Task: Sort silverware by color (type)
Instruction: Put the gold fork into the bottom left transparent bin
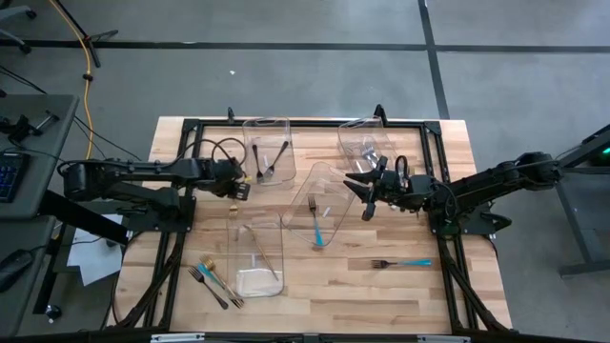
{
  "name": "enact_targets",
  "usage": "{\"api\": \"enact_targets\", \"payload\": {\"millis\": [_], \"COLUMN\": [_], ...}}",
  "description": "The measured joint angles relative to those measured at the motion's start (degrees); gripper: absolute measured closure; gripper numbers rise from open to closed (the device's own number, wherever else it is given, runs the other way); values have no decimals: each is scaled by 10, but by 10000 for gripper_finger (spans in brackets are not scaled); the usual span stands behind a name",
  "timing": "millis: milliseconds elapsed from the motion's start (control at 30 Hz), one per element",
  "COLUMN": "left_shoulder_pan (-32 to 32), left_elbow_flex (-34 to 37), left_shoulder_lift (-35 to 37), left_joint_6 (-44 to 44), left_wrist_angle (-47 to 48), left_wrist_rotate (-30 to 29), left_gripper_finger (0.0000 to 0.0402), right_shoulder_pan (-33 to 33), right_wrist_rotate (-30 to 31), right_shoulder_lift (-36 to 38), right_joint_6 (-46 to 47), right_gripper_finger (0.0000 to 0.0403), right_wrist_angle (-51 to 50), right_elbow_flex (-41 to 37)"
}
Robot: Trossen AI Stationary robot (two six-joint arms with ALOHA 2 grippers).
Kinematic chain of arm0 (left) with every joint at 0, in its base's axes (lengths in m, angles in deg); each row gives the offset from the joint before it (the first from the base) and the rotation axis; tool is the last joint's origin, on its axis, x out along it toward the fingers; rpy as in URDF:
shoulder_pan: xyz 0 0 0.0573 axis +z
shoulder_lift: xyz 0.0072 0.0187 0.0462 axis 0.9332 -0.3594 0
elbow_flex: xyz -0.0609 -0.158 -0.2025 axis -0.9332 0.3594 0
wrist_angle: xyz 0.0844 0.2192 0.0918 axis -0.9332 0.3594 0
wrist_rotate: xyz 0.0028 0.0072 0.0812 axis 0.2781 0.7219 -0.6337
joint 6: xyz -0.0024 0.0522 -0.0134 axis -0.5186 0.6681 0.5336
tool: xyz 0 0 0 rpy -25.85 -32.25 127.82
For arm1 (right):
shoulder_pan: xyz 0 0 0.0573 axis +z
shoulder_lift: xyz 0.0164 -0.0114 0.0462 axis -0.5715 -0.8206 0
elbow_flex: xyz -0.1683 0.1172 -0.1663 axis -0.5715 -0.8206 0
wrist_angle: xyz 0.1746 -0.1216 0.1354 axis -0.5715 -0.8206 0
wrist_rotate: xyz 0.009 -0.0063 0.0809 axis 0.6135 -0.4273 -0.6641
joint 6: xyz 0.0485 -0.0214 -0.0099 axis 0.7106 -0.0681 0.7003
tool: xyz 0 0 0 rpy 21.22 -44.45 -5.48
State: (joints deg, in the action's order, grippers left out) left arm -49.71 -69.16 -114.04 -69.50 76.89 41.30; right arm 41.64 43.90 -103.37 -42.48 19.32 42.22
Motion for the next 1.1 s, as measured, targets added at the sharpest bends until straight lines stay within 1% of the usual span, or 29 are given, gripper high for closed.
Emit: {"api": "enact_targets", "payload": {"millis": [100,300,433,800,967,1033,1100], "left_shoulder_pan": [0,0,0,0,-1,-1,-1], "left_elbow_flex": [0,0,0,-3,-2,-2,-2], "left_shoulder_lift": [-4,-16,-22,-82,-87,-84,-82], "left_joint_6": [5,5,5,6,6,15,20], "left_wrist_angle": [-9,14,2,-7,-5,-4,-2], "left_wrist_rotate": [-1,-13,-21,-21,-21,-20,-20], "left_gripper_finger": [330,330,330,330,330,336,351], "right_shoulder_pan": [0,0,0,0,0,0,0], "right_wrist_rotate": [0,0,0,0,0,0,0], "right_shoulder_lift": [0,0,0,0,0,0,0], "right_joint_6": [0,0,0,0,0,0,0], "right_gripper_finger": [311,311,311,311,311,311,311], "right_wrist_angle": [0,0,0,0,0,0,0], "right_elbow_flex": [0,0,0,0,0,0,0]}}
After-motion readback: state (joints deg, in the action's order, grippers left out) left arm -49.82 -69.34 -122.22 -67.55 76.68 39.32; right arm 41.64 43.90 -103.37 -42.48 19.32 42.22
